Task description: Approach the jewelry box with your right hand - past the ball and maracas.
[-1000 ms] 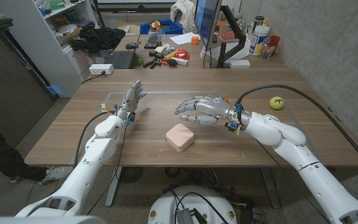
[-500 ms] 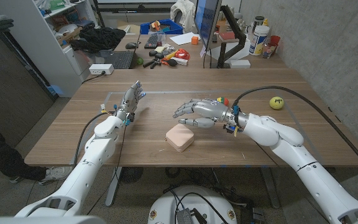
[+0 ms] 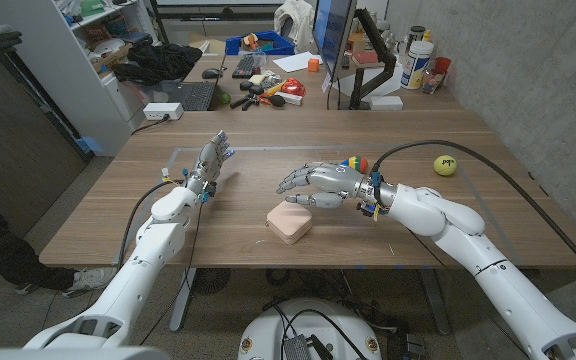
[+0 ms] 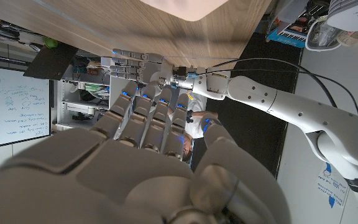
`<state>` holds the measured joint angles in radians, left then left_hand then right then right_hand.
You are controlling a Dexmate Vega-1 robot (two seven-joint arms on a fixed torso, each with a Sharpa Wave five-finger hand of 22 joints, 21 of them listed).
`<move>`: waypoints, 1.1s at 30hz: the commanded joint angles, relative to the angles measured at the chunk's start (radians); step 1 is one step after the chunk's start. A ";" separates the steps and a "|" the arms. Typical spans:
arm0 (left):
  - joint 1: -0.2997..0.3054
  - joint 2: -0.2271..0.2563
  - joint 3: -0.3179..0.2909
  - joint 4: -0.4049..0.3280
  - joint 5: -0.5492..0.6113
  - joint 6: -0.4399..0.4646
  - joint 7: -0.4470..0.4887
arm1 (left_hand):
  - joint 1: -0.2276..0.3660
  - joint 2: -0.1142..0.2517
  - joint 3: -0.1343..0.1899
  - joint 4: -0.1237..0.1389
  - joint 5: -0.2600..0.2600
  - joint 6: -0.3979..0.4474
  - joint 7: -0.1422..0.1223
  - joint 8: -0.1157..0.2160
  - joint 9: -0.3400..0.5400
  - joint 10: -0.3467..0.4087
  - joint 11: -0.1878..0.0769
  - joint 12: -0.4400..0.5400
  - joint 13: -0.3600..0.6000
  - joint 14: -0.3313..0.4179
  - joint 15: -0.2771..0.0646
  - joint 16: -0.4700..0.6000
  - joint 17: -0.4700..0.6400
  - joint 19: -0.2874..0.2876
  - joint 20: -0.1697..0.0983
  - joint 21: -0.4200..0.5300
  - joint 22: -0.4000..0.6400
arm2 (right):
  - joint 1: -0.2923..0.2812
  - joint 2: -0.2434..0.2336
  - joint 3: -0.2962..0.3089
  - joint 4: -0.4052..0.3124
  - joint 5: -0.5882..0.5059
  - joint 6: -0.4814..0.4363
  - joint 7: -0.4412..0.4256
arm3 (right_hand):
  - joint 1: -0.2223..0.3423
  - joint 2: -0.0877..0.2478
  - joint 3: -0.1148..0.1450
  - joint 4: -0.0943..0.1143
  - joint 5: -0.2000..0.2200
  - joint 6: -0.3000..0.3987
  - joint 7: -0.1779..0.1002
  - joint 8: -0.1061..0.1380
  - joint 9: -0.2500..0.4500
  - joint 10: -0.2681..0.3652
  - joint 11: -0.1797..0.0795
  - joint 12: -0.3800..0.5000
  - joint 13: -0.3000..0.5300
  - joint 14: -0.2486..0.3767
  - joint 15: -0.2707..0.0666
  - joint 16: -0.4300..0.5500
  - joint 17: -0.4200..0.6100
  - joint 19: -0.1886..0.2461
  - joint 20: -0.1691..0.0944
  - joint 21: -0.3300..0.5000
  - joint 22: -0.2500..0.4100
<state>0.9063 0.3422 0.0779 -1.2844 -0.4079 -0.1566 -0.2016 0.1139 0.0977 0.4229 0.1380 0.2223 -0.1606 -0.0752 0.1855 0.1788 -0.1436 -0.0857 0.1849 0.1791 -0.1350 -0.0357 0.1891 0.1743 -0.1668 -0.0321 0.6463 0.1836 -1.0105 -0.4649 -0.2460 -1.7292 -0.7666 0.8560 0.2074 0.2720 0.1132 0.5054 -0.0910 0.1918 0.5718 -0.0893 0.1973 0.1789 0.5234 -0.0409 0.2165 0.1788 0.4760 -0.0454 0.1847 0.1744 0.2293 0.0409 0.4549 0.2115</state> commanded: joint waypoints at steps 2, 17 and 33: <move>0.005 -0.002 -0.002 0.001 -0.001 0.000 -0.001 | 0.011 0.000 -0.004 -0.003 0.004 -0.005 -0.004 0.005 0.006 -0.007 0.000 0.005 0.003 -0.010 -0.022 0.002 0.003 -0.030 -0.018 -0.003 0.005 | -0.003 -0.003 -0.009 -0.001 -0.016 -0.013 -0.002 | 0.010 0.001 0.012 -0.001 -0.004 0.005 0.002 -0.002 0.004 0.008 0.002 0.000 0.005 -0.007 -0.076 -0.003 0.003 0.002 -0.006 0.005 0.004; 0.015 -0.001 -0.005 -0.010 -0.003 0.001 0.004 | 0.011 0.000 -0.005 -0.003 0.004 -0.006 -0.005 0.005 0.006 -0.007 0.001 0.005 0.003 -0.011 -0.021 0.002 0.003 -0.030 -0.017 -0.006 0.005 | -0.008 -0.013 -0.020 -0.006 -0.029 -0.035 -0.001 | 0.020 -0.004 0.020 -0.014 -0.005 0.005 -0.001 -0.004 0.004 0.005 -0.002 -0.002 0.005 -0.014 -0.080 -0.005 0.001 -0.002 -0.010 0.005 0.004; 0.017 -0.001 -0.004 -0.011 -0.002 0.006 0.006 | 0.011 0.000 -0.006 -0.003 0.005 -0.006 -0.004 0.005 0.006 -0.008 0.000 0.005 0.003 -0.011 -0.021 0.002 0.003 -0.029 -0.019 -0.008 0.005 | -0.007 -0.022 -0.032 0.003 -0.021 -0.042 0.011 | 0.028 -0.008 0.027 -0.025 -0.007 0.002 -0.001 -0.006 0.004 0.003 -0.008 -0.005 0.005 -0.016 -0.082 -0.005 0.001 -0.003 -0.013 0.006 0.004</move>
<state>0.9214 0.3413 0.0741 -1.2949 -0.4099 -0.1555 -0.1980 0.1139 0.0977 0.4189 0.1338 0.2223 -0.1607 -0.0752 0.1855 0.1788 -0.1435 -0.0857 0.1849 0.1791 -0.1350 -0.0358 0.1890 0.1742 -0.1668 -0.0321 0.6396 0.1836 -1.0185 -0.4816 -0.2708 -1.7342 -0.7917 0.8213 0.2075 0.2879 0.1053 0.5259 -0.1115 0.1898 0.5717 -0.0892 0.1910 0.1789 0.5229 -0.0414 0.2166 0.1789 0.4638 -0.0470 0.1809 0.1721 0.2239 0.0356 0.4549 0.2114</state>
